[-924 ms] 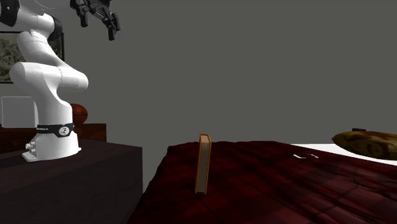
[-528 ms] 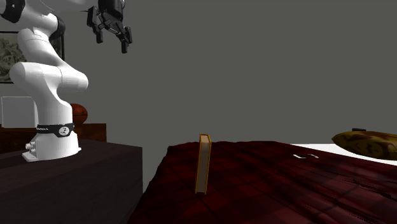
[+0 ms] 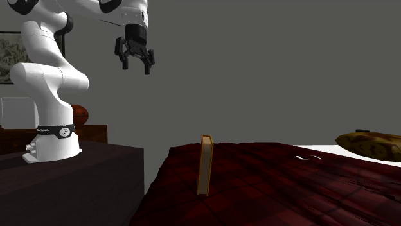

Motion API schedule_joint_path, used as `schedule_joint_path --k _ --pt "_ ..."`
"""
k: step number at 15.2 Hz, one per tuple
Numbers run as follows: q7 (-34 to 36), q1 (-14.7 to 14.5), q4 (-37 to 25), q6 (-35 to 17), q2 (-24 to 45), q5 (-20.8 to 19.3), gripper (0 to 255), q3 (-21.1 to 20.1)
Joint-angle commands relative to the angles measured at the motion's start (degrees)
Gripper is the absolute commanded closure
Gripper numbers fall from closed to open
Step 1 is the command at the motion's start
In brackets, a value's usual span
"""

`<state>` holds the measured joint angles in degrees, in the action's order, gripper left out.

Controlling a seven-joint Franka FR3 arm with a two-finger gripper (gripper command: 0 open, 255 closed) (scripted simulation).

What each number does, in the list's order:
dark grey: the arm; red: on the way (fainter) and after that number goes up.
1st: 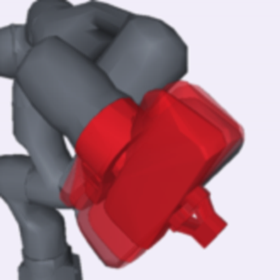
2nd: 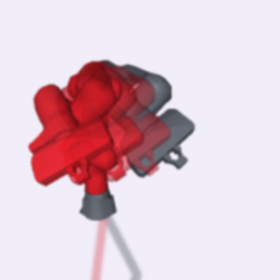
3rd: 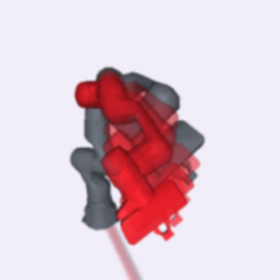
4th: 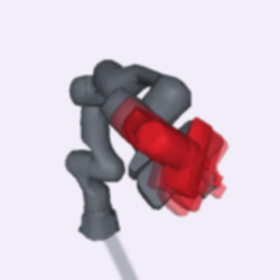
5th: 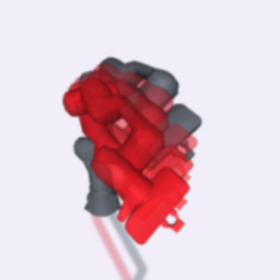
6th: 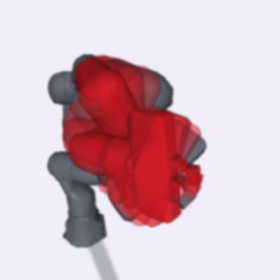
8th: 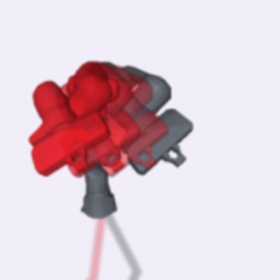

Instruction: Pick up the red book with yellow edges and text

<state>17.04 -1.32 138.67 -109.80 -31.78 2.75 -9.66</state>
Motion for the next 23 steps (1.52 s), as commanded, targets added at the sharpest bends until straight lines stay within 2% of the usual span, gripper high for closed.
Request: schedule_joint_path --k 1,7,13,18,23 --pt "3.73 -0.04 -0.49 -2.38 3.44 0.72 0 -2.00" --pt "14.28 0.18 -3.40 -9.33 15.17 1.03 0 -7.19" --pt "25.43 0.13 -9.21 -14.93 28.70 -1.58 0 -10.91" --pt "34.65 -1.30 -16.19 -17.95 40.70 -5.35 0 -11.84" --pt "42.49 -4.22 -25.08 -19.29 52.69 -8.60 0 -10.74"
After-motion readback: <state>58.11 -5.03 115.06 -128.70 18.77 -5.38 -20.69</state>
